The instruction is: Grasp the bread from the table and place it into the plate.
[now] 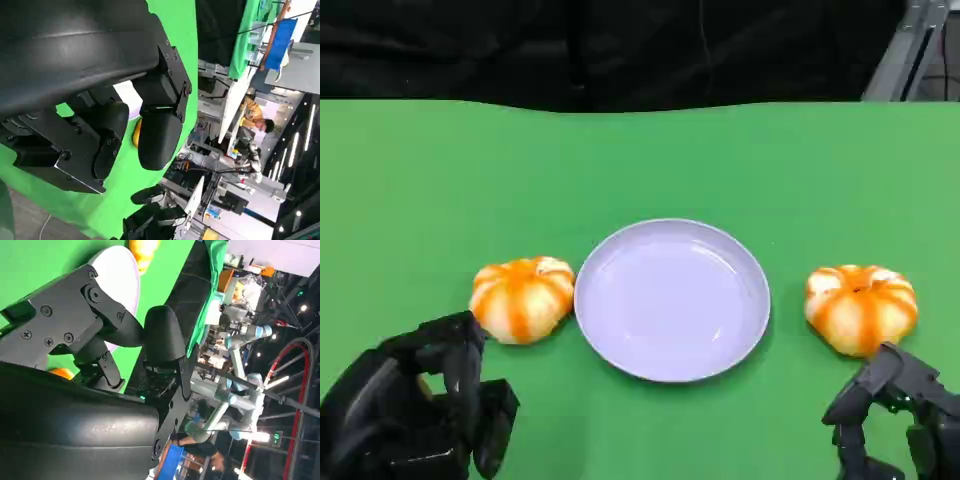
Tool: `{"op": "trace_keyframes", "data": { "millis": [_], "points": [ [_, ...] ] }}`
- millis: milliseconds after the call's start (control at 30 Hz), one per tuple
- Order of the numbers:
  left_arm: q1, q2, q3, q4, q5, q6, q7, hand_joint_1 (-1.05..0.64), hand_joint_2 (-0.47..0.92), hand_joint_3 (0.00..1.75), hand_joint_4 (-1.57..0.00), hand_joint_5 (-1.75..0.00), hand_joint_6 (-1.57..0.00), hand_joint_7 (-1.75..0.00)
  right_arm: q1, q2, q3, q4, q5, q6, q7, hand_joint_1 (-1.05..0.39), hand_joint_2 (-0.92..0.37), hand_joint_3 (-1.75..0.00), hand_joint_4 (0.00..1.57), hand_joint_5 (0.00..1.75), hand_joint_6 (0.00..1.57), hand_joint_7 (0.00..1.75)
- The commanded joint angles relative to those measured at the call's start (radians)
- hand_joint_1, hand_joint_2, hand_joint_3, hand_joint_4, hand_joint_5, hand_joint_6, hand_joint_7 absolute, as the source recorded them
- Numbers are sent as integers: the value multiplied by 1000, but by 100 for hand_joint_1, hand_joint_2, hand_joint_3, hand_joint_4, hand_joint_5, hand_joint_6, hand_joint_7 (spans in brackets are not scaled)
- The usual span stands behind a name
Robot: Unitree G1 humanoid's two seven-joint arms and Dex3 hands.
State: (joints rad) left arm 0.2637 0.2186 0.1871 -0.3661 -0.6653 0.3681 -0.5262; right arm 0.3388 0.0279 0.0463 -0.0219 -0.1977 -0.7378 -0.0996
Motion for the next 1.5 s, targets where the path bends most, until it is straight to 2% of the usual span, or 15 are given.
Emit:
{"op": "trace_keyframes", "data": {
  "millis": [33,500,600,667,733,900,933,1000,1067,1167,1333,1367,1433,1467,1500],
  "points": [
    [-5,4,2,26,-4,-28,-33,17,56,161,-109,-175,-94,-175,5,-12,-5,-14,10,5,3,-12,-49,-127,85,175,75,152],
    [4,0,-9,19,29,-70,-21,15,54,164,-109,-175,-93,-175,-1,-12,-6,-2,18,-9,4,-11,-48,-127,84,175,76,151],
    [12,-12,-18,5,79,-110,8,18,49,172,-108,-175,-91,-175,-12,-13,-7,16,22,-24,4,-12,-47,-129,85,175,76,151],
    [17,-26,-23,6,123,-155,23,21,47,172,-101,-175,-85,-175,-10,-13,-7,10,19,-16,3,-12,-47,-131,85,175,76,151],
    [21,-38,-26,13,148,-194,29,17,47,162,-86,-175,-72,-175,-8,-12,-6,8,18,-14,3,-13,-47,-130,85,175,76,151],
    [24,-47,-34,30,195,-256,33,16,48,159,-82,-175,-69,-175,-6,-12,-6,5,16,-12,3,-13,-47,-129,84,175,76,151],
    [24,-52,-37,42,228,-296,37,13,44,154,-70,-175,-60,-171,-5,-12,-7,2,14,-10,3,-12,-47,-129,85,175,76,151],
    [23,-59,-44,64,276,-363,39,11,41,152,-62,-175,-55,-168,-5,-12,-8,0,9,-6,0,-13,-47,-128,85,175,76,151],
    [20,-65,-48,86,311,-422,41,10,39,149,-56,-172,-53,-164,-3,-11,-8,-4,7,-2,0,-13,-47,-128,85,175,76,151],
    [13,-68,-57,122,374,-515,53,7,36,140,-51,-155,-56,-144,-1,-11,-7,-8,7,1,1,-13,-48,-128,85,175,76,151],
    [14,-60,-73,126,447,-556,90,6,36,138,-51,-152,-57,-139,-1,-9,-4,-15,8,14,2,-13,-48,-128,85,175,76,152],
    [15,-55,-81,116,498,-565,115,-6,50,101,-33,-123,-47,-107,0,-7,-2,-20,8,23,3,-12,-48,-127,84,175,76,152],
    [6,-30,-94,124,639,-618,172,-13,66,68,-27,-99,-50,-74,2,-5,2,-28,11,36,5,-12,-49,-126,84,175,75,152],
    [-3,-15,-98,137,708,-653,196,-27,79,41,-23,-80,-51,-52,4,-5,3,-30,12,39,6,-12,-49,-125,84,175,75,152],
    [-14,-2,-104,151,775,-683,223,-32,85,27,-24,-71,-53,-41,6,-7,3,-33,12,43,7,-12,-49,-124,84,175,75,151]
  ]
}}
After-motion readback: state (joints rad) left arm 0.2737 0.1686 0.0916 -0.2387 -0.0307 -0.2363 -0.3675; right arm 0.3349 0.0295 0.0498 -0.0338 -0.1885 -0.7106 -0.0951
